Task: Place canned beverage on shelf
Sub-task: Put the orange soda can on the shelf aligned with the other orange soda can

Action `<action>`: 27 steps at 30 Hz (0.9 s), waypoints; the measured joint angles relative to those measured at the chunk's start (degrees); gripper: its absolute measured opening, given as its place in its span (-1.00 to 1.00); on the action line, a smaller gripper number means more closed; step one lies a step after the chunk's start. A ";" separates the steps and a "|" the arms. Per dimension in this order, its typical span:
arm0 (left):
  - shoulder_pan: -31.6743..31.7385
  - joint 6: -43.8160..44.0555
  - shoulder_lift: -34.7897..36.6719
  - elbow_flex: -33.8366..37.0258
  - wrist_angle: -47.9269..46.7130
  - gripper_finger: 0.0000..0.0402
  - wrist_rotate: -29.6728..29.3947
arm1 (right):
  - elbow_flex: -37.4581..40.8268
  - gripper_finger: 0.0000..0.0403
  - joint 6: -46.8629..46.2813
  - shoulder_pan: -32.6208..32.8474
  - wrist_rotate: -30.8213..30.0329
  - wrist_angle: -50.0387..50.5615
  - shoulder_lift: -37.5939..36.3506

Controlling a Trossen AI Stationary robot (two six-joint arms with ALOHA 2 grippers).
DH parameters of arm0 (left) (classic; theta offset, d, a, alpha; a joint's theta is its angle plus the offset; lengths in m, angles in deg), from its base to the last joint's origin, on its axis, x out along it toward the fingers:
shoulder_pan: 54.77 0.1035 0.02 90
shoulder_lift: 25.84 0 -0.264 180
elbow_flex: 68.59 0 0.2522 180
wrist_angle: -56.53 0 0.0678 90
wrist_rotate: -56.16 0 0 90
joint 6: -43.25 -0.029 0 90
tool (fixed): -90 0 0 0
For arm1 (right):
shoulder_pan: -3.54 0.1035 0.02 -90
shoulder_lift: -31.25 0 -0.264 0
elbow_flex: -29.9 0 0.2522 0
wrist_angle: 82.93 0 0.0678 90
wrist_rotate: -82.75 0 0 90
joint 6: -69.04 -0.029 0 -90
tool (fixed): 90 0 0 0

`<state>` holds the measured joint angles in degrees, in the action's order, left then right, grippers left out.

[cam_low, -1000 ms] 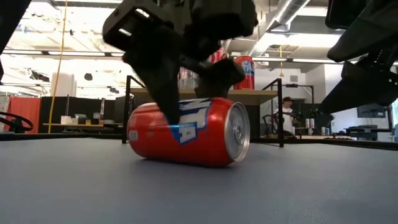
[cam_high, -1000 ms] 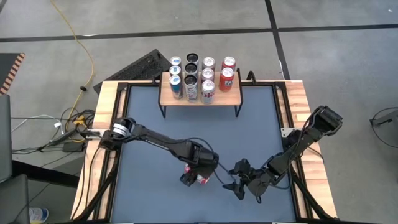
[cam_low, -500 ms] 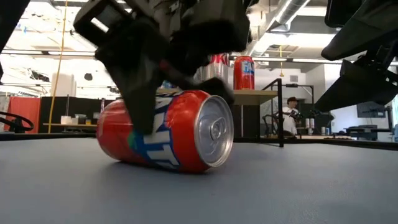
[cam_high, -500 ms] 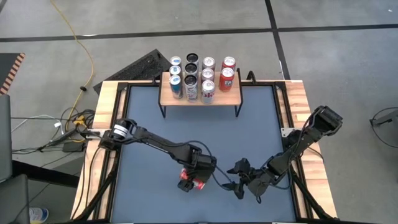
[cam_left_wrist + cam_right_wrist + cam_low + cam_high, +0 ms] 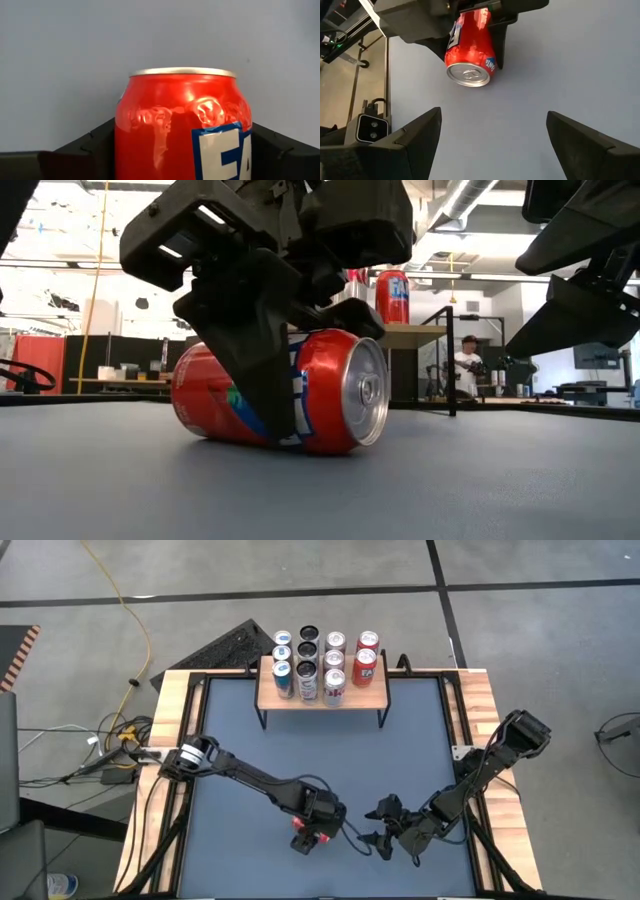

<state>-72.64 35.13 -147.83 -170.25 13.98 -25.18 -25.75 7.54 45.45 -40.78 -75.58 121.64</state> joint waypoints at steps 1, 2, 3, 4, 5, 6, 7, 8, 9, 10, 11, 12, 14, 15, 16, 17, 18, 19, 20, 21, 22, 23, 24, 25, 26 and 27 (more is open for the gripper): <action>-0.13 0.39 0.00 0.00 0.02 0.40 -0.17 | 0.00 0.70 -0.02 0.00 0.00 0.00 0.00; -0.16 0.61 0.00 0.00 0.02 0.40 -0.17 | 0.00 0.70 0.00 0.00 0.00 0.00 -0.01; -0.20 0.98 0.00 0.00 0.04 0.40 -0.17 | 0.00 0.70 0.00 0.00 0.00 0.00 0.00; -0.23 1.37 0.00 0.00 0.09 0.40 -0.34 | 0.00 0.70 0.00 0.00 0.00 0.00 0.00; -0.26 1.83 0.00 0.00 0.25 0.40 -0.66 | 0.00 0.70 0.00 0.00 0.00 0.00 0.00; -0.26 2.75 0.00 0.00 0.55 0.40 -1.47 | 0.00 0.70 -0.01 0.00 0.00 0.00 -0.01; -0.29 4.00 0.00 0.00 1.04 0.40 -3.13 | 0.00 0.70 -0.02 0.00 0.01 0.02 0.00; -0.39 5.08 0.06 0.00 1.59 0.40 -5.12 | 0.00 0.70 -0.02 0.00 0.00 0.02 0.00; -0.43 5.99 0.31 0.00 1.86 0.42 -7.09 | 0.00 0.70 -0.02 0.00 0.00 0.00 0.00; -0.41 6.76 0.38 0.04 2.40 0.43 -8.50 | 0.00 0.70 -0.02 0.00 0.02 0.04 0.00; -0.31 7.54 0.52 0.04 3.26 0.44 -9.82 | 0.00 0.70 -0.02 0.06 0.00 0.03 0.00; -0.32 8.20 0.91 0.07 4.07 0.45 -11.01 | 0.00 0.70 -0.02 0.07 0.00 0.00 0.00; -0.35 9.41 1.99 0.07 5.32 0.45 -13.11 | 0.00 0.70 -0.01 0.08 -0.16 0.02 0.00; -0.35 9.54 2.88 0.07 5.77 0.45 -14.06 | 0.00 0.70 0.10 0.16 -0.47 0.03 0.00; -0.43 9.71 3.68 0.07 5.91 0.45 -15.05 | 0.00 0.70 0.32 0.39 -1.20 0.09 0.00; -0.49 9.72 4.60 0.07 5.99 0.45 -16.12 | 0.00 0.70 0.46 0.72 -2.24 0.07 0.00; -0.52 9.77 5.88 0.76 6.69 0.45 -17.48 | 0.00 0.70 0.46 1.15 -3.12 0.08 0.00; -0.59 9.99 7.41 2.11 8.09 0.45 -18.88 | 0.01 0.70 0.46 1.67 -3.82 0.24 -0.01; -0.57 10.29 9.33 3.95 10.11 0.45 -19.84 | 0.01 0.70 0.47 2.23 -4.13 0.27 0.00; -0.57 10.70 11.57 6.20 12.46 0.45 -21.11 | 0.02 0.70 0.46 2.86 -4.21 0.28 0.00; -0.53 11.04 14.02 9.02 15.69 0.45 -22.77 | 0.02 0.70 0.46 3.49 -4.54 0.32 0.00; -0.52 11.53 16.87 12.33 19.72 0.45 -24.84 | 0.00 0.70 0.43 4.17 -5.18 0.33 0.00; -0.52 11.93 19.68 15.98 25.18 0.45 -27.50 | 0.01 0.70 0.43 4.85 -6.22 0.33 0.00; -0.52 12.10 22.14 20.32 32.10 0.45 -30.20 | 0.00 0.70 0.44 5.39 -7.42 0.35 -0.02; -0.52 12.01 24.43 24.87 40.45 0.45 -32.21 | 0.02 0.70 0.44 5.90 -8.81 0.33 0.00; -0.49 11.52 26.10 29.22 49.06 0.45 -33.56 | 0.01 0.70 0.44 6.31 -10.04 0.34 -0.01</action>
<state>-73.13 46.65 -121.73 -141.03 63.04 -58.74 -25.74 7.98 51.76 -50.82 -75.24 121.63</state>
